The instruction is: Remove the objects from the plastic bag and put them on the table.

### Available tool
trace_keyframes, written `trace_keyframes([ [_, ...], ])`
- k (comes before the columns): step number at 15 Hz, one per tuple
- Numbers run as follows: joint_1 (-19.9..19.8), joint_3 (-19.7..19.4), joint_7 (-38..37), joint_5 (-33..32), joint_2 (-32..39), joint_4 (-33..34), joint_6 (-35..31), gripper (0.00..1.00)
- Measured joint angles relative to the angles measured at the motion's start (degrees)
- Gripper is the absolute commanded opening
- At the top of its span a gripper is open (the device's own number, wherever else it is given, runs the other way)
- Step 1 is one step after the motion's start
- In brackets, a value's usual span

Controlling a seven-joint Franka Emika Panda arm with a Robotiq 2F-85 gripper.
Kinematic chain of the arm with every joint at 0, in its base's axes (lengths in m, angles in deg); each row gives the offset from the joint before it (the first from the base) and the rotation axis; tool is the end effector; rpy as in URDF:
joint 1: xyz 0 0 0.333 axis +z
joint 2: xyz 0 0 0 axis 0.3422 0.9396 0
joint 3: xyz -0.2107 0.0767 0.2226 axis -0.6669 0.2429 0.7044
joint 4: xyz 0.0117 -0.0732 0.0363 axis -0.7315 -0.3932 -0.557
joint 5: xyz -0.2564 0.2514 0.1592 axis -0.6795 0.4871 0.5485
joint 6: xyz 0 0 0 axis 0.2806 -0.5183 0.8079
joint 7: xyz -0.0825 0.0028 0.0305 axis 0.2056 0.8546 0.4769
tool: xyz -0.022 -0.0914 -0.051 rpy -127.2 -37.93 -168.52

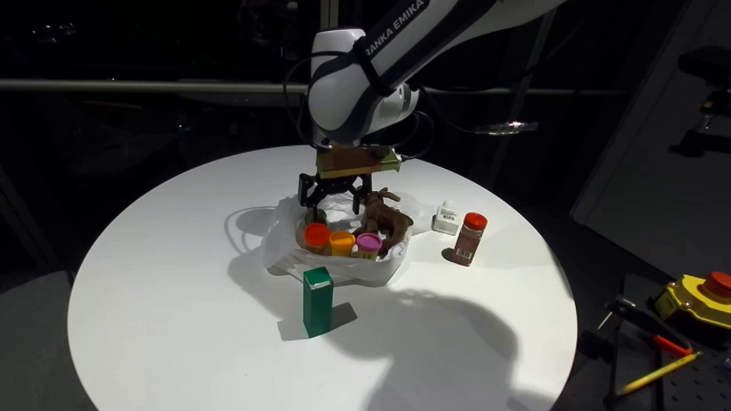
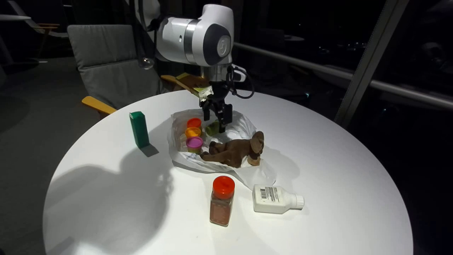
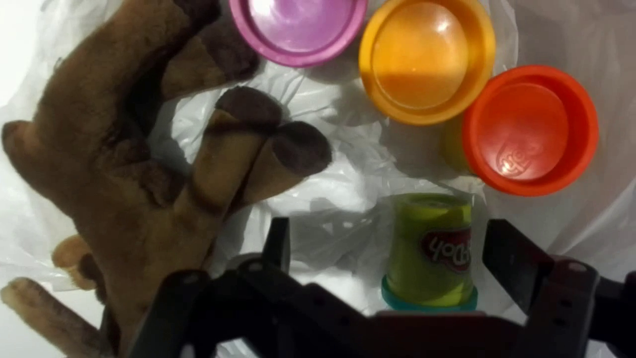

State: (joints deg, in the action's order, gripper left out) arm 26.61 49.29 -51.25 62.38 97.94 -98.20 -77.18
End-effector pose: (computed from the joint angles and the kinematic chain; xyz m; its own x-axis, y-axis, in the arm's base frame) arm 0.7205 0.0582 0.1438 0.9106 -0.4124 0.0274 -0.4132 -0.9100 0.0342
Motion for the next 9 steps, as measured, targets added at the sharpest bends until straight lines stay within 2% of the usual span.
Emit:
trace_keyframes([
  [9,2.1,-1.6,-0.2,0.0,3.8,5.0,-0.5,1.0],
])
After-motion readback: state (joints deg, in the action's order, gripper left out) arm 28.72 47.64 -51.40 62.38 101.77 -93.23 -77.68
